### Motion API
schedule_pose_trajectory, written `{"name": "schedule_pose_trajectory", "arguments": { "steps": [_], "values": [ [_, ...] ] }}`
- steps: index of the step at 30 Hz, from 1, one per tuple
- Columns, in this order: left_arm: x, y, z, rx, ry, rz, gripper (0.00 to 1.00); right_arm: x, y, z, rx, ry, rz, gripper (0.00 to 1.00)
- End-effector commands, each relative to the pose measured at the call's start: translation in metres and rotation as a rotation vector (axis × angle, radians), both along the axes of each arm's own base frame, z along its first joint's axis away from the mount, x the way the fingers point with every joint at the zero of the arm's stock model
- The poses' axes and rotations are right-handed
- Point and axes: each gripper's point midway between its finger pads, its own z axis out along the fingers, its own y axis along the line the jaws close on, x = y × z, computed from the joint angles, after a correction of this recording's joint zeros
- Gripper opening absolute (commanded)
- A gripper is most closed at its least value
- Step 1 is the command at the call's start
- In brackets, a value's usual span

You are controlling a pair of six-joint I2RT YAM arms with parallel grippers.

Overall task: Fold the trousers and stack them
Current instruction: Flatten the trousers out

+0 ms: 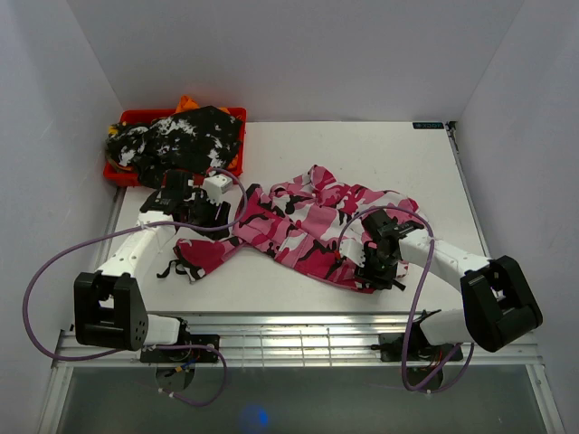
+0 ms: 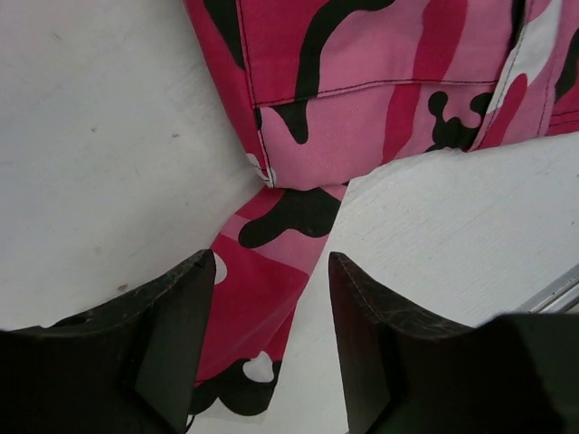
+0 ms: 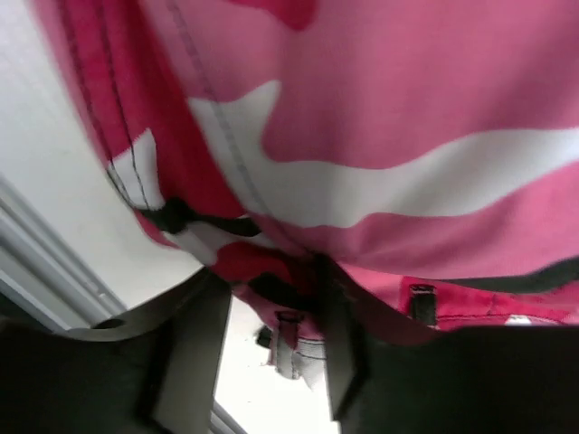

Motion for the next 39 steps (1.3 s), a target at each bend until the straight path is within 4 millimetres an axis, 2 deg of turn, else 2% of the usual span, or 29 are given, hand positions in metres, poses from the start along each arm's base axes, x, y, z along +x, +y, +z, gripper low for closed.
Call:
{"name": "schedule_pose_trajectory", "arguments": {
  "steps": [1, 2, 5, 6, 10, 11, 12, 14, 15, 16, 17, 18, 21, 24, 26, 27, 28, 29, 30, 32, 33, 34, 35, 36, 37, 38, 39],
  "values": [
    [0.030, -0.011, 0.016, -0.095, -0.104, 0.061, 0.63, 0.005, -0.016, -0.019, -0.075, -0.054, -0.011, 0.44],
    [0.033, -0.015, 0.012, -0.117, -0.089, 0.062, 0.63, 0.004, -0.017, -0.021, -0.077, -0.051, -0.012, 0.35],
    [0.044, -0.032, 0.014, -0.235, -0.063, 0.094, 0.63, 0.001, -0.018, -0.022, -0.074, -0.046, -0.012, 0.20],
    [0.047, -0.035, 0.005, -0.257, -0.024, 0.107, 0.63, 0.001, -0.017, -0.022, -0.071, -0.044, -0.014, 0.18],
    [0.068, -0.049, -0.002, -0.368, 0.035, 0.185, 0.63, 0.003, -0.016, -0.016, -0.064, -0.051, -0.013, 0.13],
    [0.075, -0.049, -0.004, -0.375, 0.033, 0.206, 0.63, 0.005, -0.015, -0.014, -0.059, -0.059, -0.015, 0.11],
    [0.081, -0.049, -0.016, -0.375, 0.064, 0.229, 0.63, 0.004, -0.015, -0.013, -0.059, -0.059, -0.013, 0.10],
    [0.093, -0.050, -0.021, -0.386, 0.086, 0.268, 0.63, 0.005, -0.015, -0.013, -0.059, -0.063, -0.012, 0.08],
    [0.104, -0.051, -0.017, -0.394, 0.077, 0.278, 0.62, 0.005, -0.016, -0.012, -0.061, -0.067, -0.008, 0.08],
    [0.110, -0.052, -0.026, -0.397, 0.097, 0.296, 0.61, 0.005, -0.017, -0.013, -0.065, -0.067, -0.005, 0.08],
    [0.113, -0.053, -0.025, -0.418, 0.110, 0.312, 0.59, 0.005, -0.018, -0.012, -0.065, -0.071, -0.007, 0.08],
    [0.117, -0.056, -0.023, -0.435, 0.110, 0.307, 0.49, 0.003, -0.020, -0.013, -0.070, -0.069, -0.004, 0.08],
    [0.124, -0.064, -0.008, -0.495, 0.089, 0.270, 0.31, 0.003, -0.024, -0.012, -0.072, -0.075, 0.000, 0.08],
    [0.128, -0.068, 0.030, -0.526, -0.010, 0.212, 0.02, 0.004, -0.026, -0.011, -0.072, -0.077, -0.007, 0.08],
    [0.125, -0.070, 0.059, -0.539, -0.090, 0.157, 0.00, 0.007, -0.026, -0.007, -0.071, -0.080, -0.019, 0.08],
    [0.118, -0.074, 0.087, -0.551, -0.148, 0.110, 0.00, 0.008, -0.027, -0.006, -0.070, -0.081, -0.025, 0.08],
    [0.108, -0.078, 0.096, -0.530, -0.176, 0.046, 0.00, 0.010, -0.027, -0.004, -0.068, -0.083, -0.031, 0.08],
    [0.101, -0.083, 0.113, -0.514, -0.224, -0.005, 0.00, 0.016, -0.026, 0.002, -0.058, -0.094, -0.050, 0.08],
    [0.083, -0.096, 0.136, -0.501, -0.289, -0.083, 0.00, 0.015, -0.025, 0.003, -0.046, -0.079, -0.056, 0.08],
    [0.056, -0.109, 0.144, -0.431, -0.365, -0.226, 0.00, 0.019, -0.025, 0.008, -0.032, -0.073, -0.082, 0.08],
    [0.034, -0.127, 0.142, -0.416, -0.366, -0.313, 0.00, 0.023, -0.021, 0.014, -0.012, -0.071, -0.093, 0.08],
    [0.011, -0.134, 0.144, -0.399, -0.371, -0.375, 0.00, 0.025, -0.021, 0.017, -0.001, -0.071, -0.104, 0.08],
    [-0.012, -0.151, 0.139, -0.366, -0.398, -0.492, 0.00, 0.028, -0.023, 0.019, 0.008, -0.068, -0.127, 0.08],
    [-0.029, -0.156, 0.122, -0.339, -0.373, -0.544, 0.00, 0.034, -0.020, 0.025, 0.029, -0.072, -0.137, 0.08],
    [-0.048, -0.160, 0.113, -0.312, -0.360, -0.598, 0.00, 0.033, -0.021, 0.027, 0.032, -0.057, -0.148, 0.08],
    [-0.069, -0.173, 0.102, -0.274, -0.378, -0.703, 0.00, 0.035, -0.025, 0.027, 0.037, -0.046, -0.171, 0.08],
    [-0.086, -0.175, 0.081, -0.246, -0.340, -0.751, 0.00, 0.038, -0.023, 0.031, 0.053, -0.047, -0.180, 0.08]
  ]
}}
